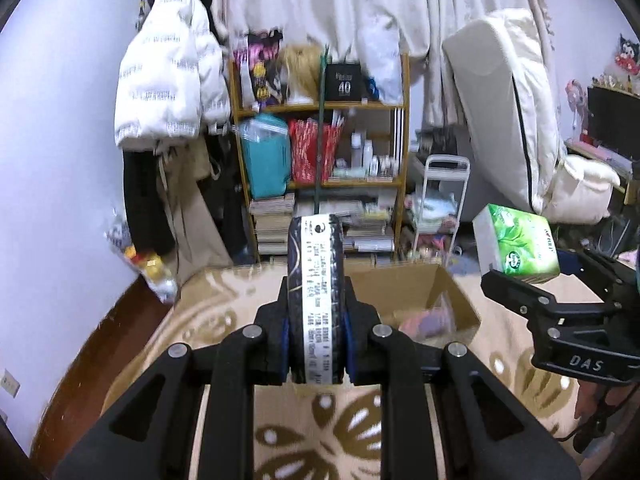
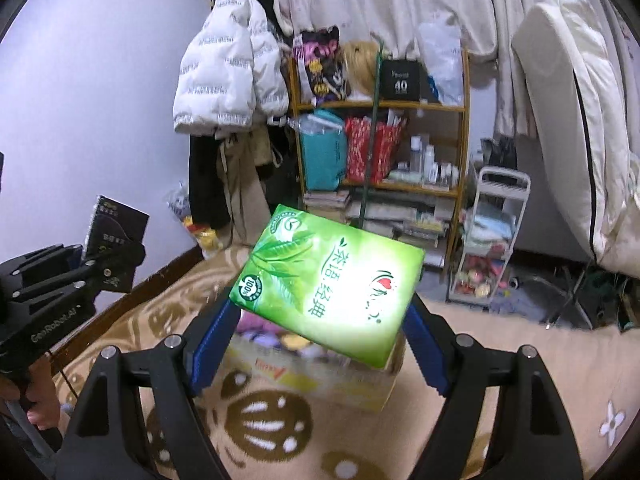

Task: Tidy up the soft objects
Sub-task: 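Lift the black card with the left tool while the right tool carries the green packet over the box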

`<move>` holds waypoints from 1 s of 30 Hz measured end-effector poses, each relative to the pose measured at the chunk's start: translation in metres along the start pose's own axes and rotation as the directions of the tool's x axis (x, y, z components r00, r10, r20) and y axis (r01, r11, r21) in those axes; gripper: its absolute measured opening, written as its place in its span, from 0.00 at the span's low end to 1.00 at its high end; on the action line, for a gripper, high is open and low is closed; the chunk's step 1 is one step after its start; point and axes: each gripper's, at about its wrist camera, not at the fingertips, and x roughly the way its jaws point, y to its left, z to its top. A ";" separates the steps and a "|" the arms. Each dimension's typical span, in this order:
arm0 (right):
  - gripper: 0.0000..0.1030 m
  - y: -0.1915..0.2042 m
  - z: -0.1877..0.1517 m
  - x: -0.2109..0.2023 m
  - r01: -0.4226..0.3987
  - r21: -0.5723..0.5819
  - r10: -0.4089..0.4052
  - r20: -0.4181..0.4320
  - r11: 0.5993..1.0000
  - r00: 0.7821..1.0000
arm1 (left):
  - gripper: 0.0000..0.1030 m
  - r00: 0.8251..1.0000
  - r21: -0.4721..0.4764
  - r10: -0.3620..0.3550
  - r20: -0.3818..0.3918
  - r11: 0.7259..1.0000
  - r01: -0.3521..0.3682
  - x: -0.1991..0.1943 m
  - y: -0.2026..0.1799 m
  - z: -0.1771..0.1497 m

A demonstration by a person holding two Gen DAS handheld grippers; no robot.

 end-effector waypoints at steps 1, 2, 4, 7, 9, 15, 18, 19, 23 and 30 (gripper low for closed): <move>0.82 -0.002 0.008 0.000 0.002 -0.002 -0.002 0.014 1.000 1.000 | 0.18 1.000 0.004 0.004 0.014 1.000 -0.004 -0.001 0.000 0.006; 0.82 -0.003 0.013 0.000 0.003 -0.003 -0.003 0.022 1.000 1.000 | 0.18 0.999 0.014 0.006 0.033 1.000 -0.006 -0.001 -0.001 0.014; 0.82 -0.008 0.026 0.002 0.010 -0.009 -0.010 0.043 1.000 0.999 | 0.18 0.999 0.021 0.004 0.054 1.000 -0.006 0.002 -0.001 0.025; 0.82 -0.016 0.040 0.009 0.019 -0.021 -0.018 0.062 1.000 0.998 | 0.18 0.997 0.014 -0.005 0.078 1.000 0.004 0.012 0.001 0.039; 0.82 -0.021 0.045 0.014 0.023 -0.030 -0.021 0.065 0.999 0.998 | 0.18 0.997 0.005 -0.011 0.081 1.000 0.011 0.020 0.003 0.042; 0.82 -0.037 0.040 0.044 0.016 -0.014 -0.015 0.036 1.000 0.999 | 0.18 1.000 0.007 -0.017 0.017 1.000 0.017 0.061 0.002 0.030; 0.82 -0.046 0.028 0.062 -0.021 0.016 0.021 0.005 1.000 1.000 | 0.18 0.999 -0.001 -0.026 -0.030 1.000 0.026 0.085 -0.001 0.017; 0.82 -0.047 0.024 0.068 -0.025 0.021 0.025 -0.006 0.999 1.000 | 0.18 0.999 -0.004 -0.031 -0.041 1.000 0.031 0.090 -0.002 0.013; 0.82 -0.049 0.005 0.090 -0.041 0.025 0.042 -0.064 0.999 0.997 | 0.18 0.995 0.008 -0.042 -0.092 0.999 0.043 0.115 -0.010 -0.006; 0.82 -0.051 -0.011 0.113 -0.066 0.042 0.070 -0.112 0.997 0.991 | 0.19 0.990 0.050 -0.048 -0.130 0.997 0.055 0.137 -0.023 -0.026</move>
